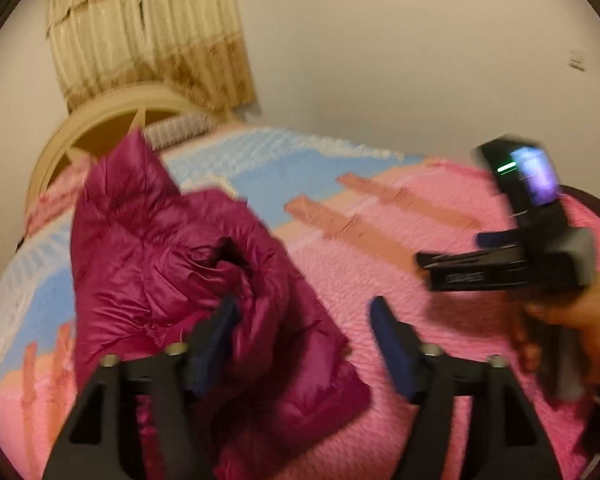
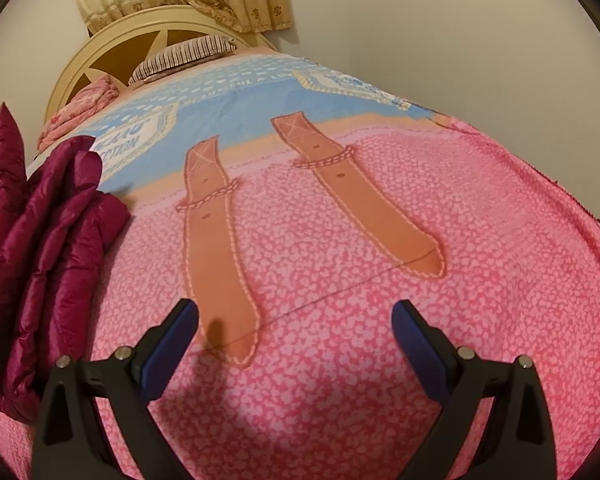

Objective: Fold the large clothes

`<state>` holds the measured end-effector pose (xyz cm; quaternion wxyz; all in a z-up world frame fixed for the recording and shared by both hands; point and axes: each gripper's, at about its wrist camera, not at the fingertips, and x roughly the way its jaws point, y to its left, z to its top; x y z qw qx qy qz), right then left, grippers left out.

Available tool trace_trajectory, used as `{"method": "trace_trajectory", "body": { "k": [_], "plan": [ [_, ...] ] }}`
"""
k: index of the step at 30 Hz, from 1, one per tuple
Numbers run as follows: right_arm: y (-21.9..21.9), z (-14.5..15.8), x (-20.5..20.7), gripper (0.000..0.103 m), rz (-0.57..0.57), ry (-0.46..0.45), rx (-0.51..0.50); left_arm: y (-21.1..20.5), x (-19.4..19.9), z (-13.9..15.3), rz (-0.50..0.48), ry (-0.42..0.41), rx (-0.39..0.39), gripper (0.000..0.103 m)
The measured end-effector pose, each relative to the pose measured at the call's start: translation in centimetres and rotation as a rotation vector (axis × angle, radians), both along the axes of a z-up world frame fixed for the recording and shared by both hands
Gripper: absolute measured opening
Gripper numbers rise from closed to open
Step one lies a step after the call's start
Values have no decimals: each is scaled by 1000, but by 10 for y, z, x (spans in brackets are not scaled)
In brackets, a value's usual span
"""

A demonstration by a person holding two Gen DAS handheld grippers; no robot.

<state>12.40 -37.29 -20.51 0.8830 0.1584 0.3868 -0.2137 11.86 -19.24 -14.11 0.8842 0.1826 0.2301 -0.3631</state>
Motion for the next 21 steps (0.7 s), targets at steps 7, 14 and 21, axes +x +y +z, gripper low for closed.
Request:
{"method": "trace_trajectory", "body": {
  "k": [7,14,21],
  "plan": [
    [2,0,0,99,5,-5,6,91,21,33,223,-61,-77,79],
    [20,16,9,87,60,-64,65,173,127,11,534,85,-122,79],
    [71,88,59,80,212,-177,50,169,217,-19,688,175,-157,79]
  ]
}}
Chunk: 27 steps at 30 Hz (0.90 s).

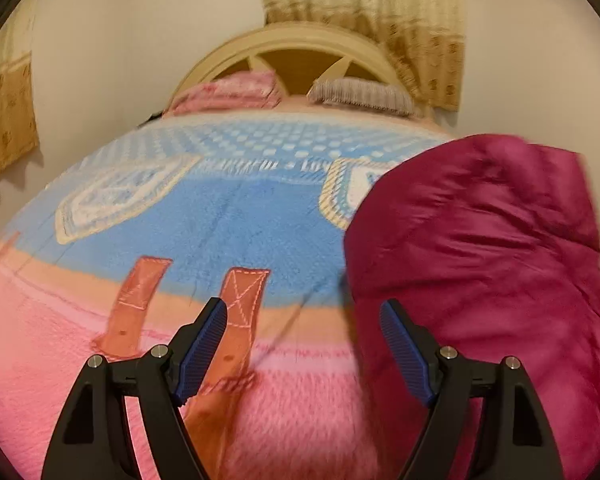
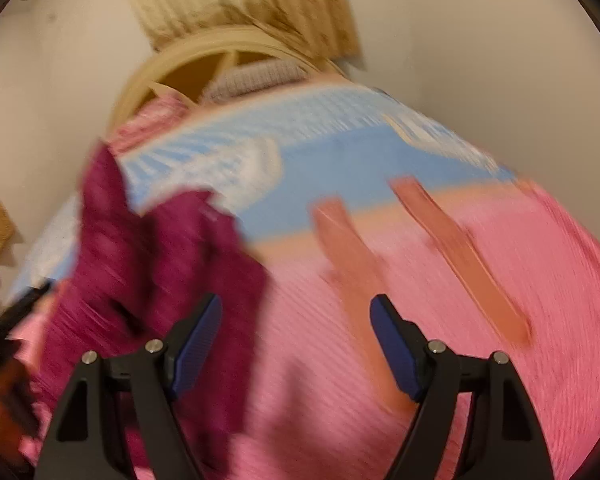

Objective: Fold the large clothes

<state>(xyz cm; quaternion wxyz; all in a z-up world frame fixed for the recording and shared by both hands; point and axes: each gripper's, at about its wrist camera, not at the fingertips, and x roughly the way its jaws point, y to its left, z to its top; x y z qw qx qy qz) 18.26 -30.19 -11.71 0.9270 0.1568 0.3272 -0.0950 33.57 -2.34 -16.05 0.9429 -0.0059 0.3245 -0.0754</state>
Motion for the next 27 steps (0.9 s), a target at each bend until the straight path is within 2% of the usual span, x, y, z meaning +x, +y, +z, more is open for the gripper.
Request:
{"method": "trace_trajectory", "body": {
  "k": [4,8,12,18,27],
  "plan": [
    [44,46,37,78,113,-70,-9,-28,7,-14,-50,49,-15,79],
    [80,58,79,72,180,-73,6,-65,-13,-6,-128,-16,37,79],
    [86,32,113,60,133,-11,-30,-78,-30,7,-173,-78,72,79],
    [50,-24,112,59,35,85,-11,-78,-11,8,-169,-71,80,80],
    [39,-42,106,60,4,112,-29,-91,5,-6,-195,-7,63,81]
  ]
}}
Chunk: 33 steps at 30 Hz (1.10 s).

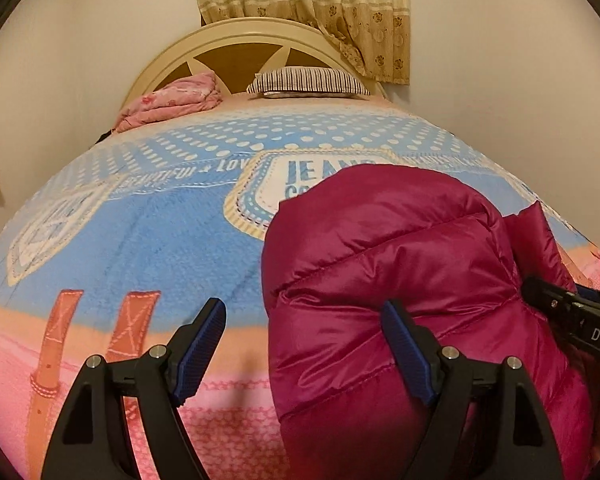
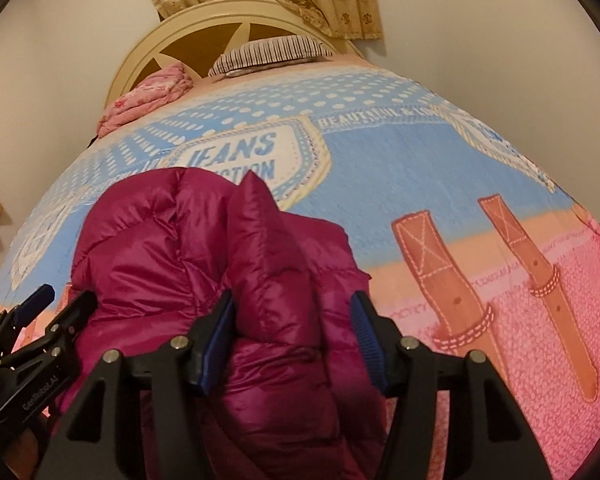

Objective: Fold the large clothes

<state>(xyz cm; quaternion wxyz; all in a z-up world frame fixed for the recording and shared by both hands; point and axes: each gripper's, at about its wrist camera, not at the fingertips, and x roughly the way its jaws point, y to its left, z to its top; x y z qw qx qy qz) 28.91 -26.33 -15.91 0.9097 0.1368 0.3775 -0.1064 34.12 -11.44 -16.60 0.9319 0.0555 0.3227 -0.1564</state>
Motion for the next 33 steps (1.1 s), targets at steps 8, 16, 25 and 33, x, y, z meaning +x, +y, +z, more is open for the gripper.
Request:
{"method": "trace_trajectory", "body": {
  "k": [8,16,25,33],
  "plan": [
    [-14,-19,-1,64,-31,10,34,-15,2,-14,-17,13,4,85],
    [-21,-34,1,65,-33,34,38,-20,3,-24,-22,17,10,88],
    [-28,-45,4,70,-35,48,63,-19,5,-30,-24,53,5,91],
    [-34,-51,0,73,-15,57,87,-6,-18,-30,-38,89,-28,91]
  ]
}}
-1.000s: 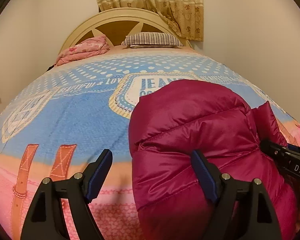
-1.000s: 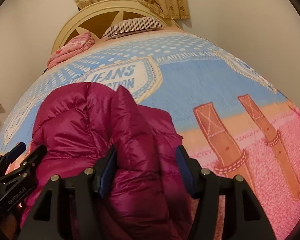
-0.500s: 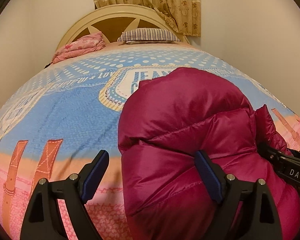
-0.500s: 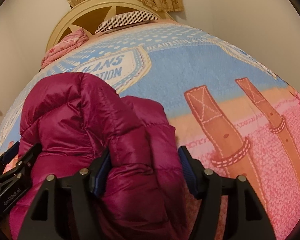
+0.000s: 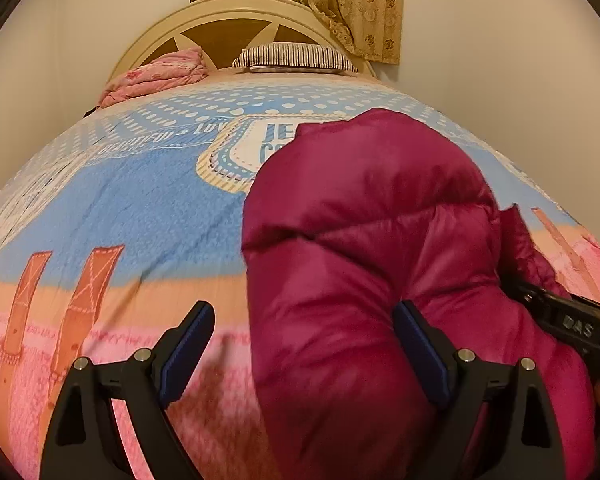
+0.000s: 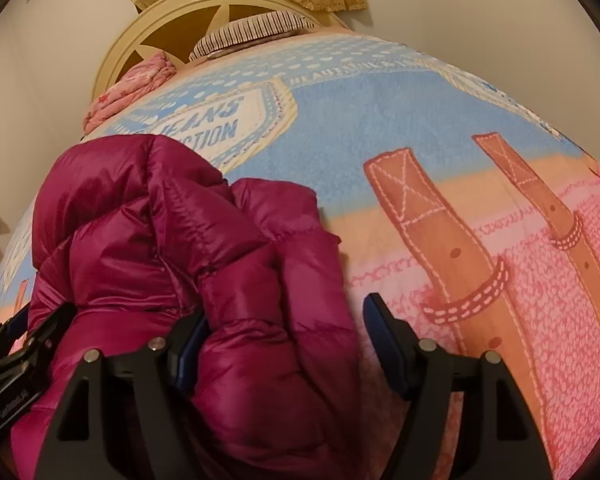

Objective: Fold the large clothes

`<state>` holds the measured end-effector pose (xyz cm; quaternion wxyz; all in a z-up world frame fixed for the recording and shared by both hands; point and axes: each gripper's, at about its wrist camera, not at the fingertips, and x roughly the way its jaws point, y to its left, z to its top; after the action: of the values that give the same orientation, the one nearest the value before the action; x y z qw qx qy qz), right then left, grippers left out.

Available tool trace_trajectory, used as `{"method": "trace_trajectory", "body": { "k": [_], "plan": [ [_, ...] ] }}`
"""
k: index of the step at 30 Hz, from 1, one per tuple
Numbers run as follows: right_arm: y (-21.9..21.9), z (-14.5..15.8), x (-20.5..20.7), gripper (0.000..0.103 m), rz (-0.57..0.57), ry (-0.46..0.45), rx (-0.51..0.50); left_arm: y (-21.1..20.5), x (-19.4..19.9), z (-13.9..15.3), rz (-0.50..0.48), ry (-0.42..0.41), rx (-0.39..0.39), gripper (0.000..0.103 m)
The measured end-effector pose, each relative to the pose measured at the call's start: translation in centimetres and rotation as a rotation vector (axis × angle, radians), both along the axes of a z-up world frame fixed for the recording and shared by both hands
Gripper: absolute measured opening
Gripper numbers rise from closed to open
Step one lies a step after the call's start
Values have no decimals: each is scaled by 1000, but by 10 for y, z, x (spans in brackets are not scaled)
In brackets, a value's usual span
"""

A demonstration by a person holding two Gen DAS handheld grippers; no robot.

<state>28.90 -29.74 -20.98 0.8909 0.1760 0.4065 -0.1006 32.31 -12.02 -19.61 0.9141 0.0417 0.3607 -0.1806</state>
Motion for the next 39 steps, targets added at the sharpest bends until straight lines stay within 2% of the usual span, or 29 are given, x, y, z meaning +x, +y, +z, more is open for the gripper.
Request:
{"method": "trace_trajectory", "body": {
  "k": [6,17,19,23,24,25,27,28,31,39],
  "plan": [
    [0,-1,-5,75,20,6,3,2,-16,-2,-1,6,-2,91],
    [-3,-4,-12,74,38,-25,43,3,-19,-7,-18,53,-28,91],
    [-3,-4,-11,72,46,-27,47,2,-18,-8,-25,63,-37,91],
    [0,-5,-12,57,76,-40,63,3,-18,-9,-78,98,-91,91],
    [1,-5,-12,53,87,-44,70,2,-19,-8,-90,100,-104,89],
    [1,-5,-12,51,95,-46,79,1,-20,-7,-108,99,-111,81],
    [2,-4,-15,39,112,-60,101,-4,-28,-3,-133,76,-99,73],
    [2,-4,-16,36,125,-71,113,-5,-32,0,-145,66,-96,66],
    [5,1,-22,26,140,-102,123,-7,-43,7,-151,38,-70,54],
    [15,12,-46,23,145,-159,165,6,-67,28,-151,-17,-55,46]
  ]
}}
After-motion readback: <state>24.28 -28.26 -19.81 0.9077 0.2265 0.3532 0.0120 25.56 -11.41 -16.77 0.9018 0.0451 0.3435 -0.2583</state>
